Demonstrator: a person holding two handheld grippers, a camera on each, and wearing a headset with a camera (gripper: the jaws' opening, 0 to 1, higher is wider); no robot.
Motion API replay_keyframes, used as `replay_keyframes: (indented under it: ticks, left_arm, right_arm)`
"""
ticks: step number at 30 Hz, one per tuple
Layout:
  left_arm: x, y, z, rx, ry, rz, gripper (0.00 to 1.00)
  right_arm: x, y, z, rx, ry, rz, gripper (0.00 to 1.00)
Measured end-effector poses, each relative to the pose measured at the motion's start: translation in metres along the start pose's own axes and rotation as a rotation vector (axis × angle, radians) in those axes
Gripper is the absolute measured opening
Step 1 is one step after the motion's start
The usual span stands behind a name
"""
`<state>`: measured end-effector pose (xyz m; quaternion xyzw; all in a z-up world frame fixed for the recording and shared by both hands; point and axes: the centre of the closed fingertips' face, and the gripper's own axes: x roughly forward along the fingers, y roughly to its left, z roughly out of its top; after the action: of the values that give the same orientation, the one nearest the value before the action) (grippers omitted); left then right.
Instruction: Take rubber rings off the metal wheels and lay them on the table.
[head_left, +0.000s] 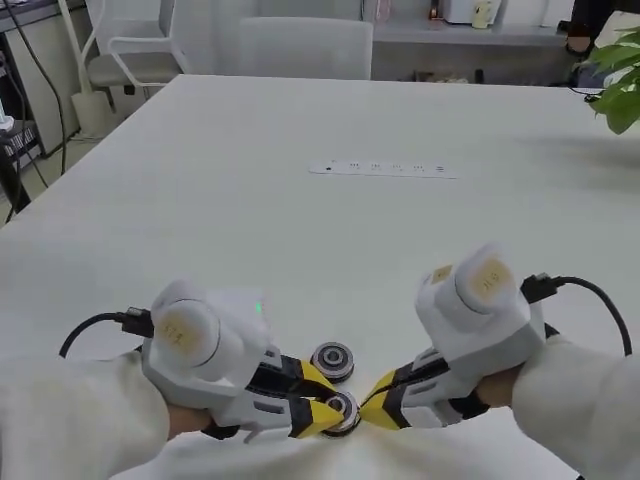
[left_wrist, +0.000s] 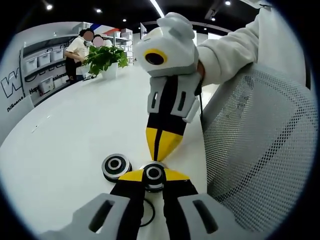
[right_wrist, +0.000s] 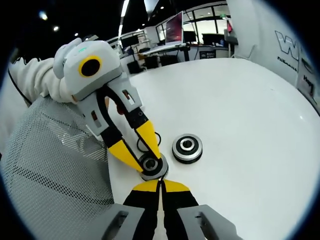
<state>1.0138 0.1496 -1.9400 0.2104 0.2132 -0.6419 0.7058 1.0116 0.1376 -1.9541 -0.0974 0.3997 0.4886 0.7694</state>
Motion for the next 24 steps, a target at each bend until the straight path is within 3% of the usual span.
replay_keyframes:
  ticks: [8,14,24]
  left_arm:
    - [0.000,0.000,0.000,0.004,-0.001,-0.001,0.08]
    - [-0.001,0.001,0.000,0.010,-0.002,-0.006,0.08]
    - [-0.001,0.001,0.000,0.013,-0.001,-0.005,0.08]
  right_arm:
    - [-0.002,0.001,0.005,0.136,-0.035,0.028,0.00]
    - [-0.002,0.003,0.009,0.169,-0.059,0.042,0.00]
    - [-0.002,0.005,0.010,0.155,-0.061,0.044,0.00]
